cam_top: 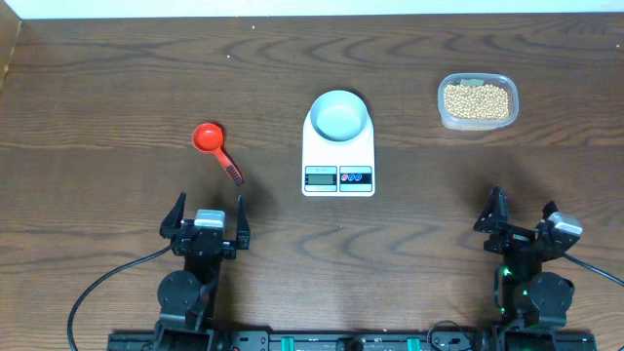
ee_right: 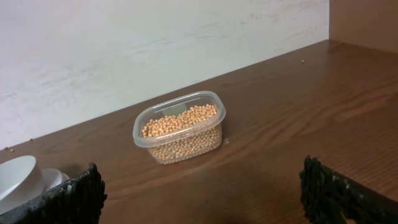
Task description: Scoop item into bowl and weigh 50g on scale
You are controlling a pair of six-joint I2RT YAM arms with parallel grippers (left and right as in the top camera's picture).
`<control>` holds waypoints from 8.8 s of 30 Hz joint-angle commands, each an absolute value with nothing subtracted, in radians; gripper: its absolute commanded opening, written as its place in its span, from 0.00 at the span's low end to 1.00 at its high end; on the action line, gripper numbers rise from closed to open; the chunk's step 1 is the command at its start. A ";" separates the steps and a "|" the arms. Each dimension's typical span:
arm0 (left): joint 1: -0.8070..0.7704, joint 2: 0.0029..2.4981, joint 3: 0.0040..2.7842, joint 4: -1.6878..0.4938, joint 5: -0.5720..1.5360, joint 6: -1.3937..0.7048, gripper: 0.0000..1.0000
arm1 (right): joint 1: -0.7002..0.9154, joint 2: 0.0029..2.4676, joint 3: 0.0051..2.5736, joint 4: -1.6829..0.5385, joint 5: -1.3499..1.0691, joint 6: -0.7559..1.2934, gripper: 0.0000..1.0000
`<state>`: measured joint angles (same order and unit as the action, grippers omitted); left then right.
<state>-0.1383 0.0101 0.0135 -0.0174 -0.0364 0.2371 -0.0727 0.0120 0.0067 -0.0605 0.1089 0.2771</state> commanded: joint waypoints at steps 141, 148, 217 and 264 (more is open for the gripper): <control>0.393 1.414 1.089 -0.350 0.635 -0.055 0.97 | -0.064 0.007 0.006 -0.064 0.114 0.265 0.99; 0.389 1.569 1.089 -0.321 0.446 -0.088 0.84 | -0.064 0.007 0.006 -0.064 0.114 0.265 0.99; 0.231 1.885 1.088 -0.133 0.269 -0.156 0.07 | -0.064 0.007 0.006 -0.064 0.114 0.265 0.99; 0.229 1.571 1.088 -0.220 0.550 -0.484 0.07 | -0.064 0.007 0.006 -0.064 0.114 0.265 0.99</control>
<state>0.2333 1.5913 1.0687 -0.2214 0.5297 -0.4751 -0.0727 0.0120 0.0067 -0.0605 0.1089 0.2771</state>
